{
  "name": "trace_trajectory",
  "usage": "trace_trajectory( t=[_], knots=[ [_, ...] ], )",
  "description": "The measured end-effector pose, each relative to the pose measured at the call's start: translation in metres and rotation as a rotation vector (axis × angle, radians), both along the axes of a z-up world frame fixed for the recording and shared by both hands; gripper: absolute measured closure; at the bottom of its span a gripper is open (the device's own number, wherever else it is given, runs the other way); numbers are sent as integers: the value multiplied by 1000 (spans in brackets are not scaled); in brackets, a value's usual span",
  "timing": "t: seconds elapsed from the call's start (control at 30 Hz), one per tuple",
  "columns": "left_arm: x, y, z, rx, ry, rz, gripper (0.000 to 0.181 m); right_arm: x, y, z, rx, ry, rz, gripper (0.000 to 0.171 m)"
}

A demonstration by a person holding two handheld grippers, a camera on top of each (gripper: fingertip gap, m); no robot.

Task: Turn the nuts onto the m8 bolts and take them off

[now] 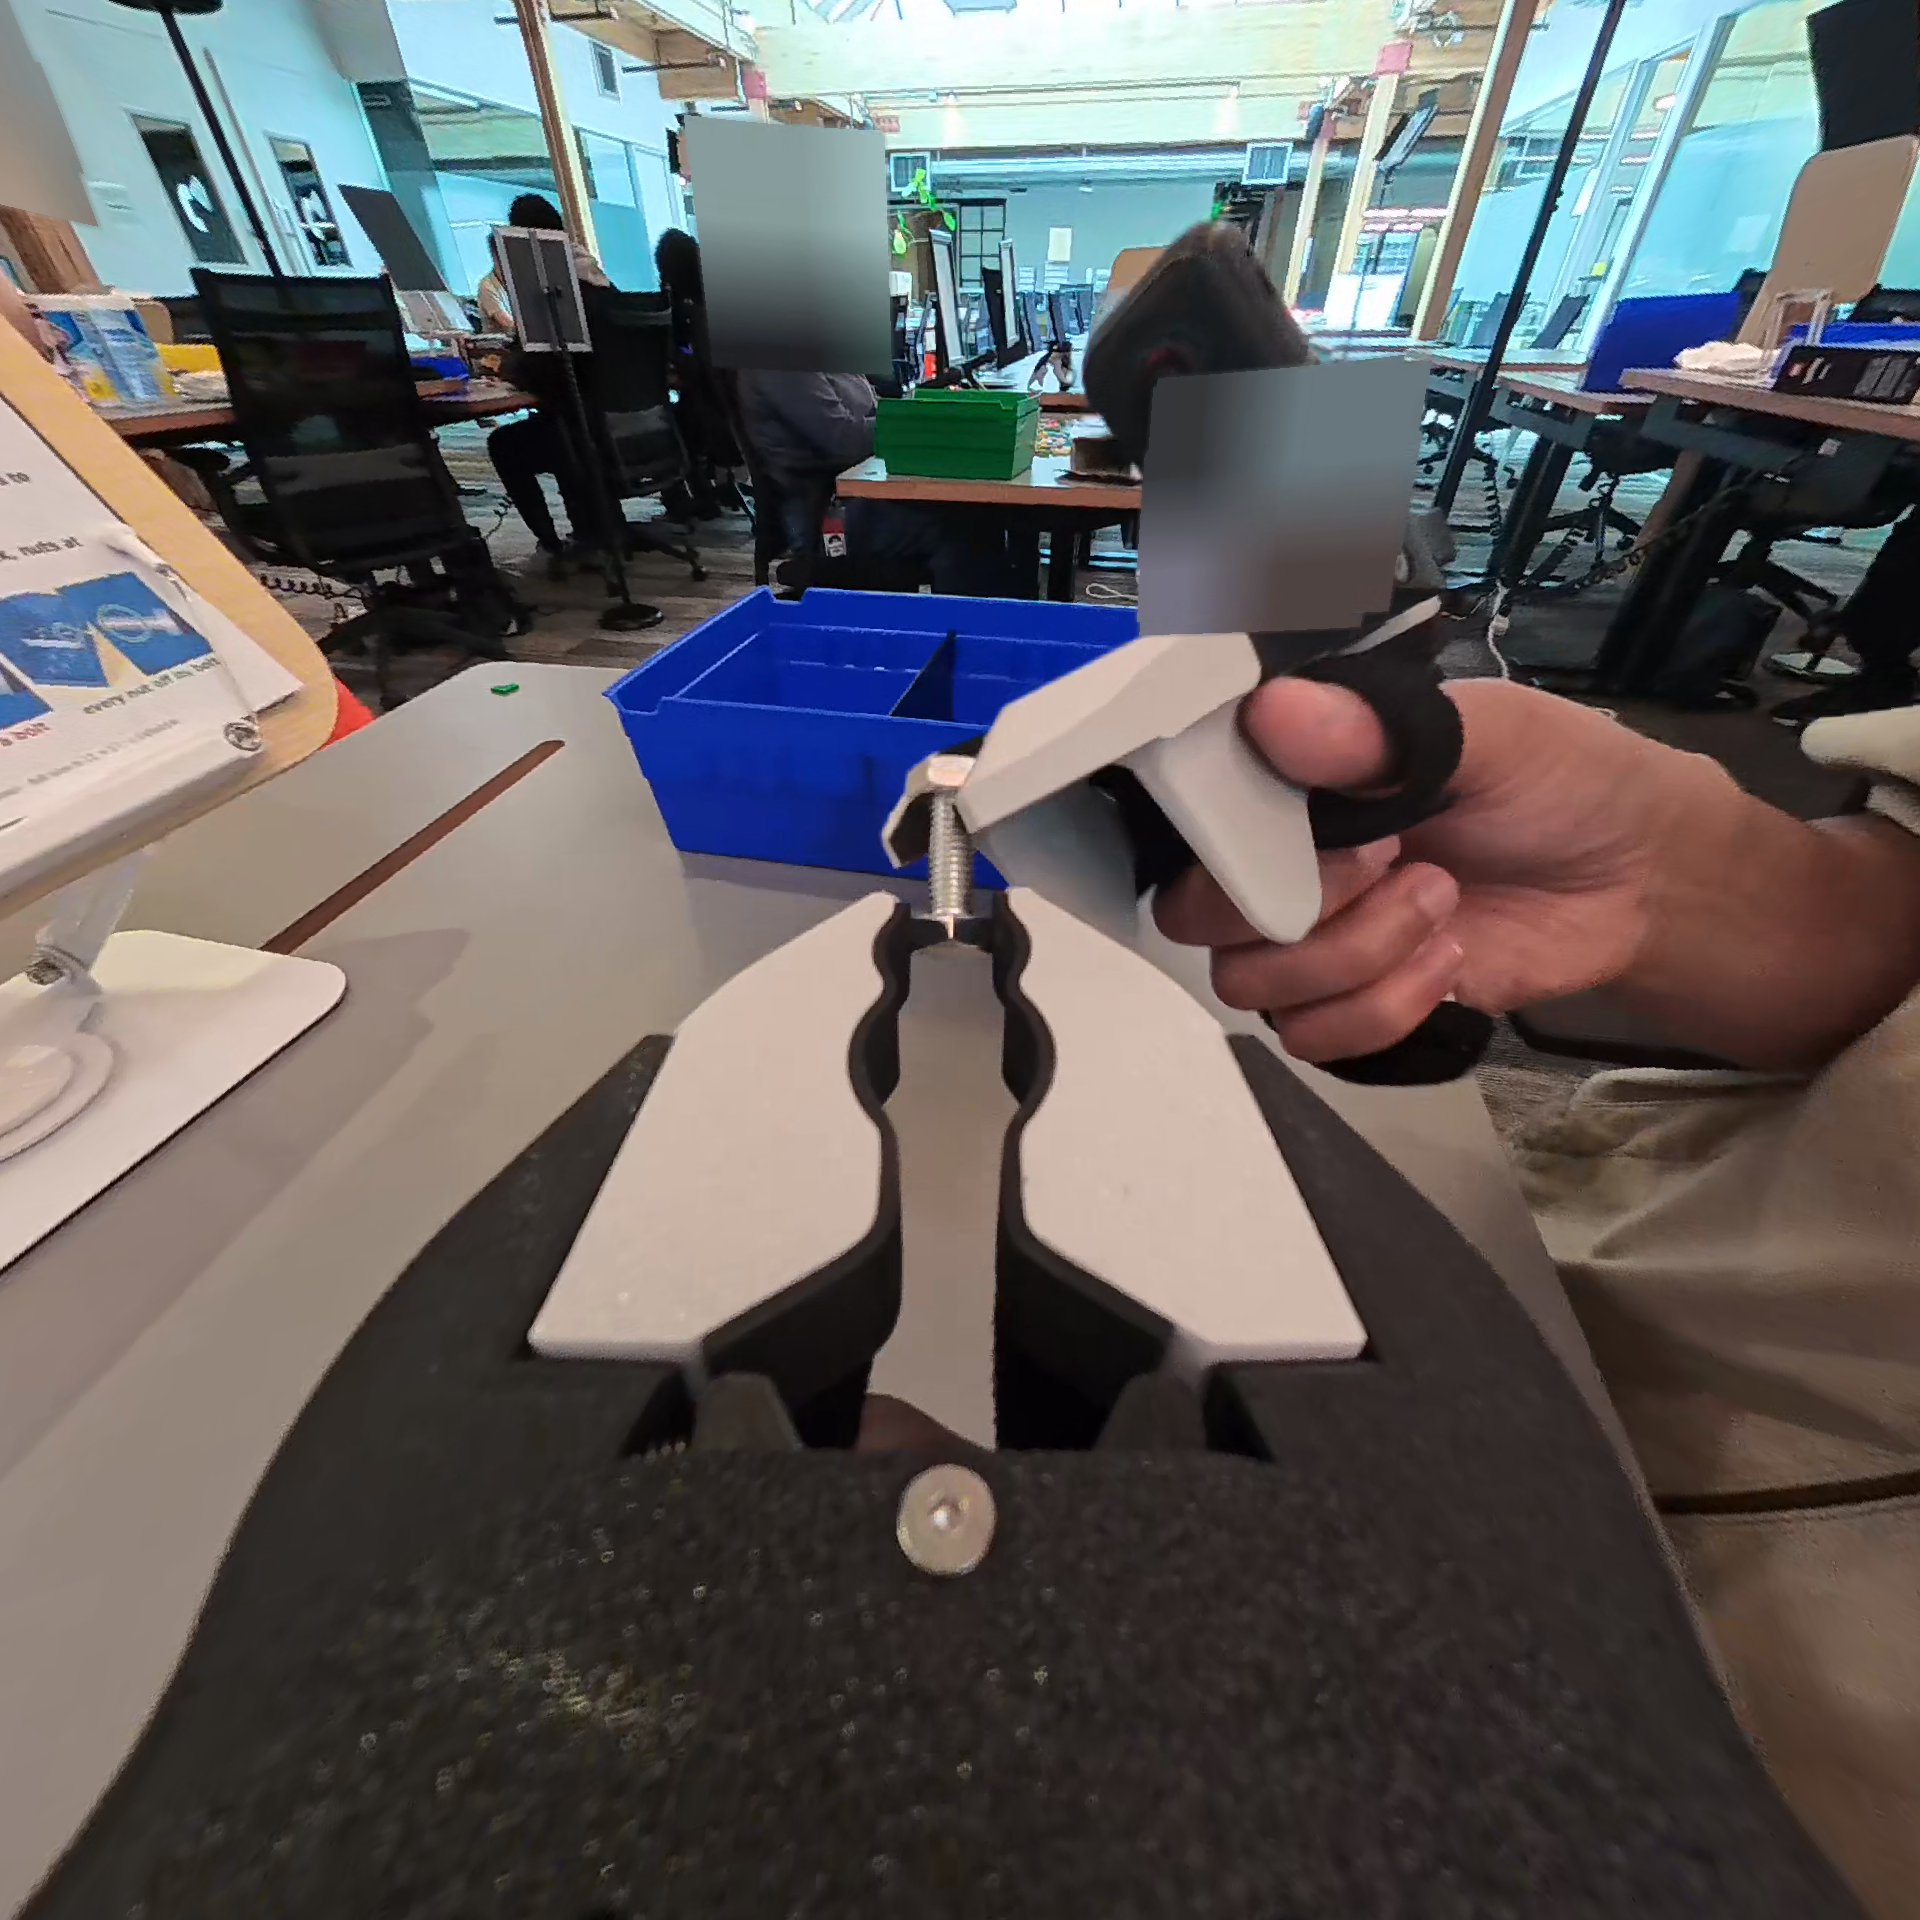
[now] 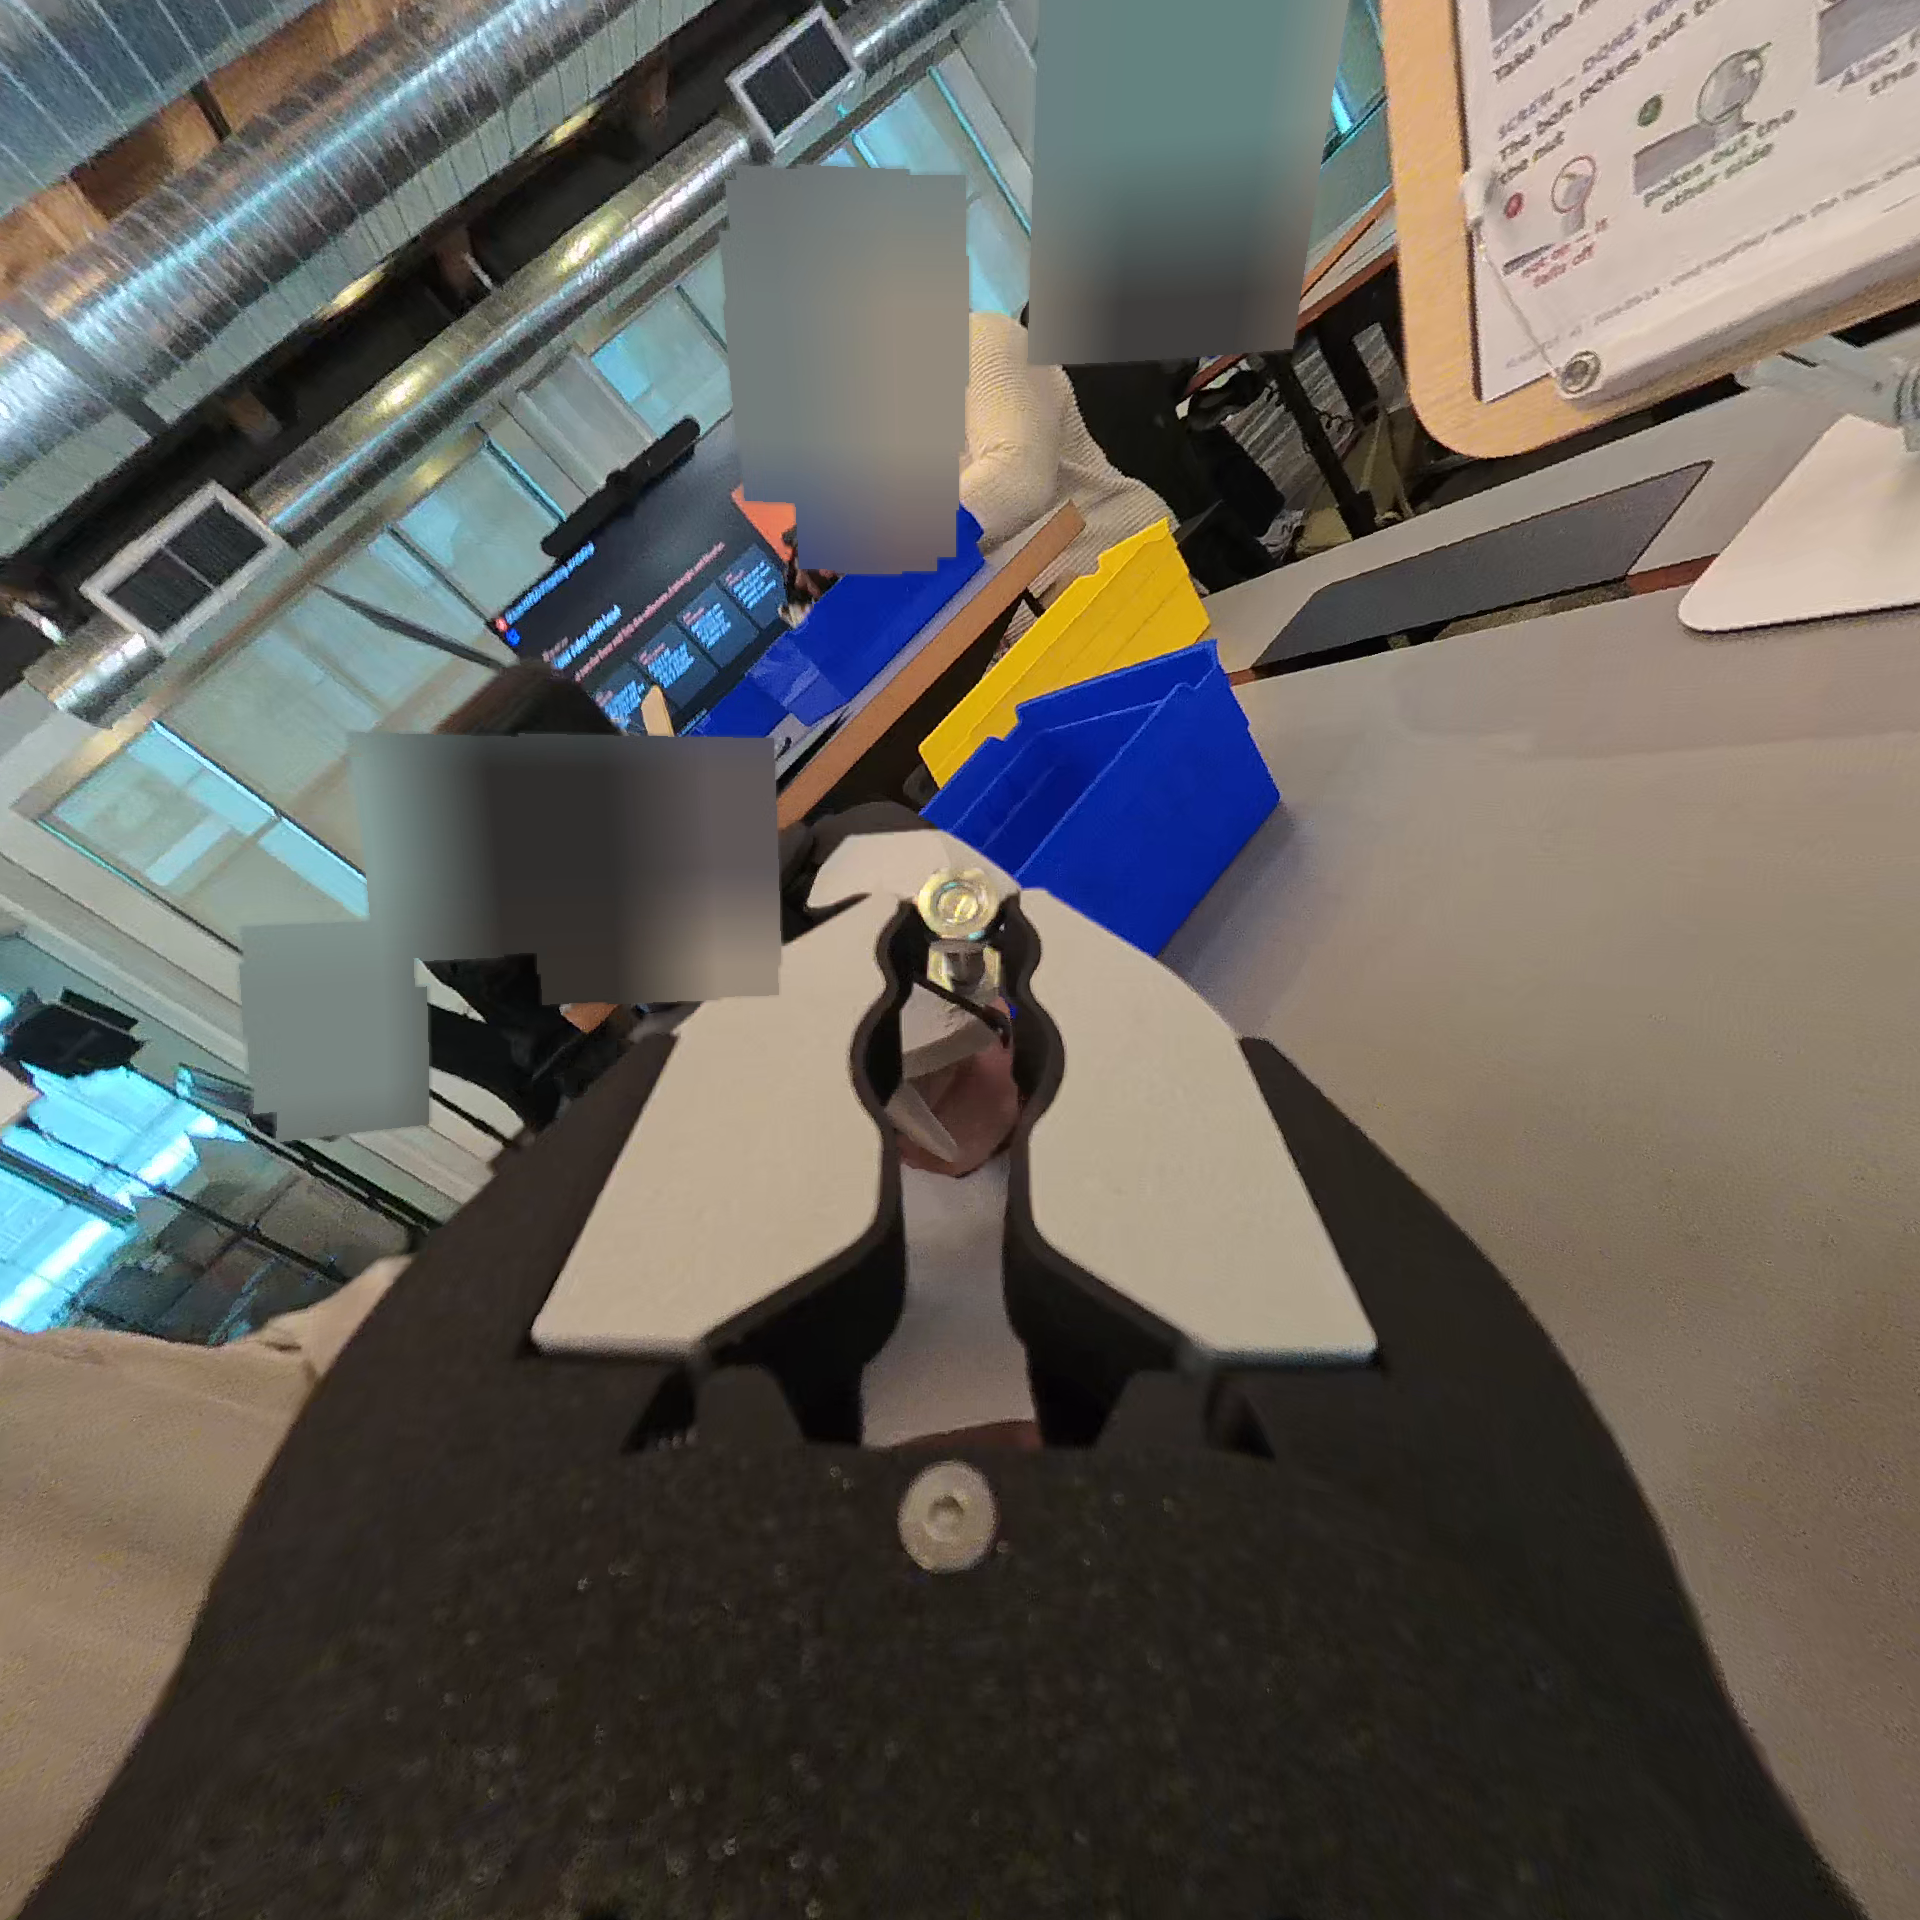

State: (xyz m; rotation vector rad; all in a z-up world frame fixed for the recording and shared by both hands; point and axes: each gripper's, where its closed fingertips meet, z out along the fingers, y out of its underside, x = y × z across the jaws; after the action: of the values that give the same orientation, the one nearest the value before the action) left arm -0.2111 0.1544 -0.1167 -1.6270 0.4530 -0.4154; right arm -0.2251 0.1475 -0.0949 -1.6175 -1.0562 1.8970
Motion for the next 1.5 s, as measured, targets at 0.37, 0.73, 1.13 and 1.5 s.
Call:
trace_trajectory(
  t=[0.37,0.73,1.13,1.5],
  knots=[
    [25,-36,18,-74,-199,-312,166,25,-33,16,511,114,480,156],
    [34,-39,28,-73,-273,-385,166,42,-38,31,708,304,706,143],
    [1,-8,5,-11,-69,-84,166,23,16,19,81,132,-15,134],
    [9,-5,-7,-27,-15,-58,166,16,0,-2,114,43,-71,156]
  ],
)
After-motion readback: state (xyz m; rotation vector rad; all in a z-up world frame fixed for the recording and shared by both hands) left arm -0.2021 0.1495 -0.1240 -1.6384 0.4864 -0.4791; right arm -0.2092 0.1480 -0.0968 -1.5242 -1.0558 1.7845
